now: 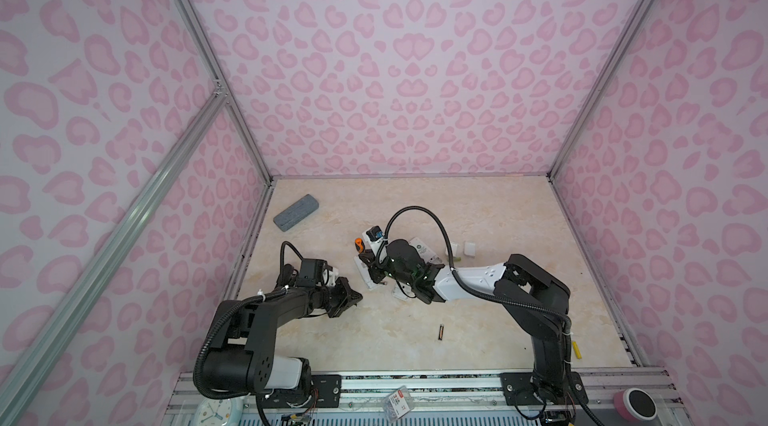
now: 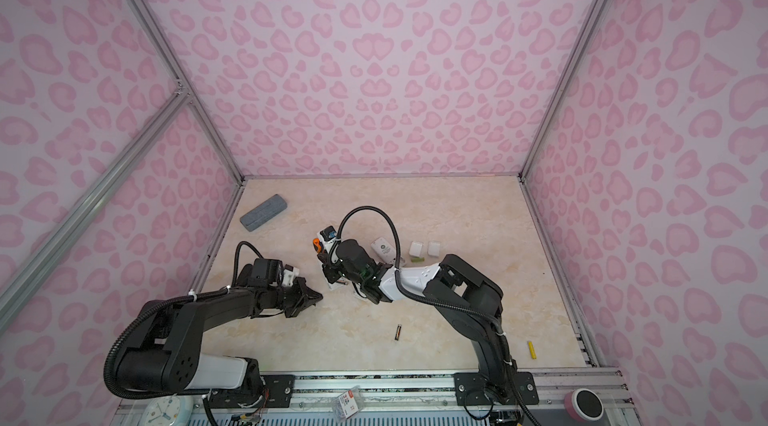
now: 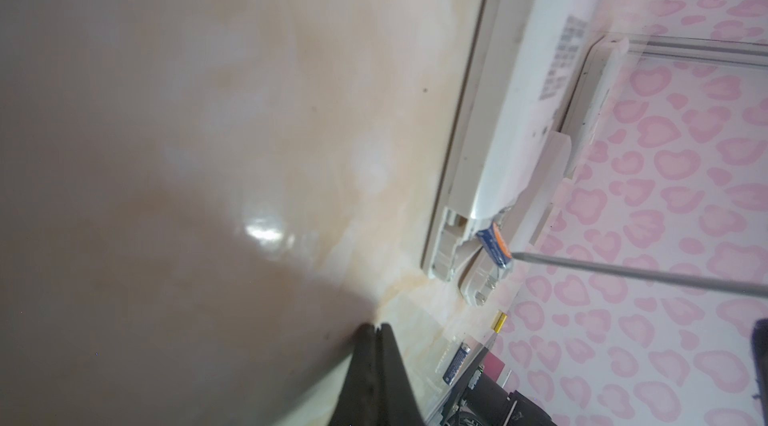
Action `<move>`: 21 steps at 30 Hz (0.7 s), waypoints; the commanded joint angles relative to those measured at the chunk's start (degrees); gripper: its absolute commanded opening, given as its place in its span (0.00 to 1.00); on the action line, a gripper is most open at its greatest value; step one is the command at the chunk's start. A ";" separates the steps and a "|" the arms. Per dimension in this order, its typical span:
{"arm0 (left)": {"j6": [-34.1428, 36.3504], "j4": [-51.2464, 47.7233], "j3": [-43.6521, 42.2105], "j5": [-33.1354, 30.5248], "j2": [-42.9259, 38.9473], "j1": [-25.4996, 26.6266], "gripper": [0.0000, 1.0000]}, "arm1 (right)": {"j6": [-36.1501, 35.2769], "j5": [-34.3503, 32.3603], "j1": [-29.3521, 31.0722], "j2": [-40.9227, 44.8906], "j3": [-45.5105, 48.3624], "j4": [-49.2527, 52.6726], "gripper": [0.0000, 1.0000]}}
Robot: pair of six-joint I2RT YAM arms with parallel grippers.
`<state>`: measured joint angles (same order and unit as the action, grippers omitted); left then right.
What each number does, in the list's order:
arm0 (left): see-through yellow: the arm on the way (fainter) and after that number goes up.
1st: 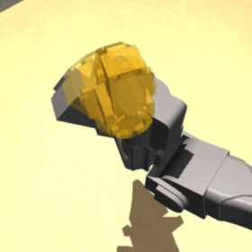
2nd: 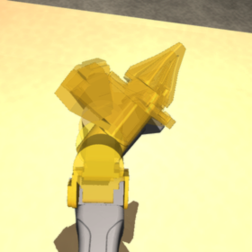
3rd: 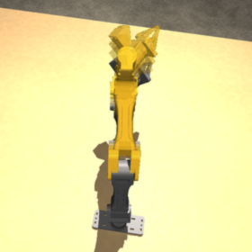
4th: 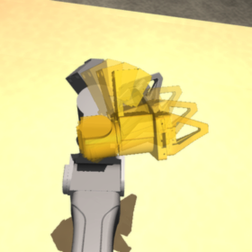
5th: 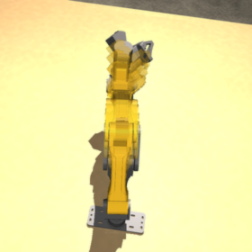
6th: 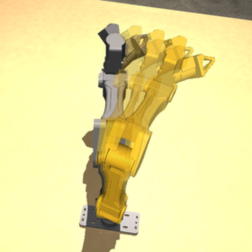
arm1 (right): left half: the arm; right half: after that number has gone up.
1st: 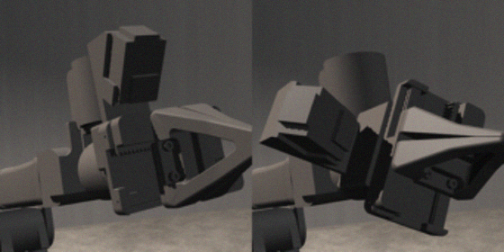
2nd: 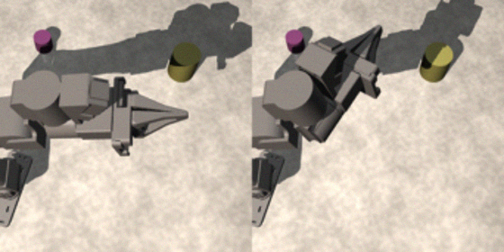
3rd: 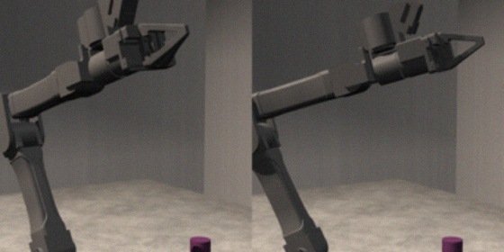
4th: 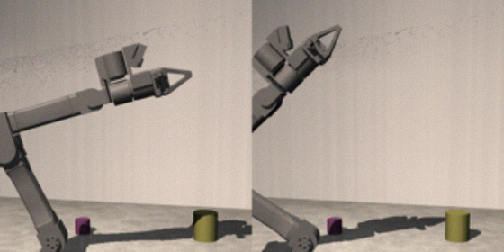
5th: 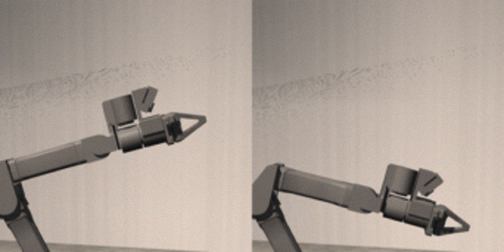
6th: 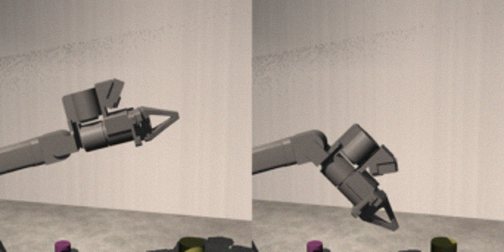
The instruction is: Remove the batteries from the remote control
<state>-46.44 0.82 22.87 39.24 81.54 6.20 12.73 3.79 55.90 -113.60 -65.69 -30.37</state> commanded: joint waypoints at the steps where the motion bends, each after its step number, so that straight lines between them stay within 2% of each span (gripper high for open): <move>1: 0.08 -0.83 0.29 -2.33 0.78 0.17 0.04 | -1.69 0.32 0.04 -1.41 -0.57 0.08 0.00; 9: -0.02 -0.28 2.12 -1.99 3.97 0.25 0.04 | -2.46 0.00 0.03 -2.85 -1.00 0.19 0.00; 21: 0.47 -0.89 2.61 -2.33 3.93 0.24 0.04 | -6.66 -8.12 0.08 1.54 0.96 3.00 0.00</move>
<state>-46.41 1.85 25.52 39.94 85.21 6.48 7.51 -1.50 55.88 -112.86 -65.34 -27.24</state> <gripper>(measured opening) 0.039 0.116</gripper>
